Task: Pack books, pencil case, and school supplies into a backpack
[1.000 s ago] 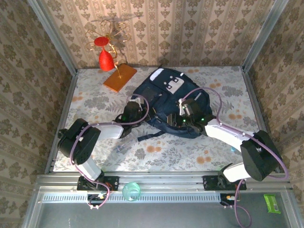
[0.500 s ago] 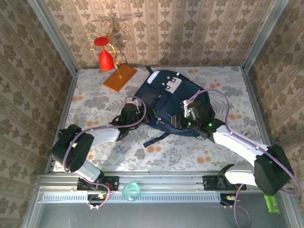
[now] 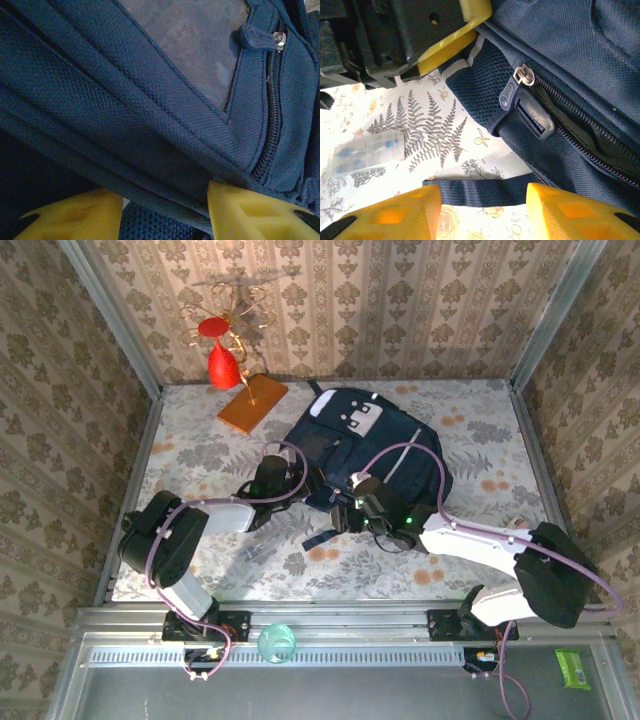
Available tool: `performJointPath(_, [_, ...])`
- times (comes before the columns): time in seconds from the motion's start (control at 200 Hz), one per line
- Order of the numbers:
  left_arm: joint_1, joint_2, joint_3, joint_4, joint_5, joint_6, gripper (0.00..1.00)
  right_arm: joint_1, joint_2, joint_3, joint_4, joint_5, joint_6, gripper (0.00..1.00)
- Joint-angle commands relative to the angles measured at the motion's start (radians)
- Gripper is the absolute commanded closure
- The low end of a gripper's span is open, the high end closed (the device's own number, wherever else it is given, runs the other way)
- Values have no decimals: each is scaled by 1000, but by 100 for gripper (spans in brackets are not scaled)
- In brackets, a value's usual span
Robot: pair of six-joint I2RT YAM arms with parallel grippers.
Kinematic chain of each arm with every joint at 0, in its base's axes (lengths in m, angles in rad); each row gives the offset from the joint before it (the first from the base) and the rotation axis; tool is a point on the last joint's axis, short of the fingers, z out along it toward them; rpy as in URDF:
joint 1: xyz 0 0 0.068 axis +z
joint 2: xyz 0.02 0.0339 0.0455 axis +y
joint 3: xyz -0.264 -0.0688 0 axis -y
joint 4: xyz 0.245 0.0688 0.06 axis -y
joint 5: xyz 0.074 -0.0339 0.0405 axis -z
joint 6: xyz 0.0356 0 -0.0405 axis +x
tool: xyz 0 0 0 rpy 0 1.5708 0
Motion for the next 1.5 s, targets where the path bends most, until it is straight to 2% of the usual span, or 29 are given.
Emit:
performJointPath(0.0, [0,10,25,37,34,-17,52,5,36,39,53,86,70,50])
performJointPath(0.215, [-15,-39,16,36,16,-15,49,1,14,20,23,154,51,50])
performJointPath(0.48, [-25,28,52,65,30,-37,51,-4,-17,-10,35,167,48,51])
performJointPath(0.615, [-29,56,61,73,19,-40,58,-4,-8,-19,49,160,49,51])
performJointPath(1.0, [-28,56,45,123,38,-48,100,-3,-1,-11,93,125,117,52])
performJointPath(1.25, [-27,15,42,118,75,-50,100,2,87,37,130,97,167,56])
performJointPath(1.495, [-29,4,36,124,86,-56,100,-1,164,58,207,85,249,55])
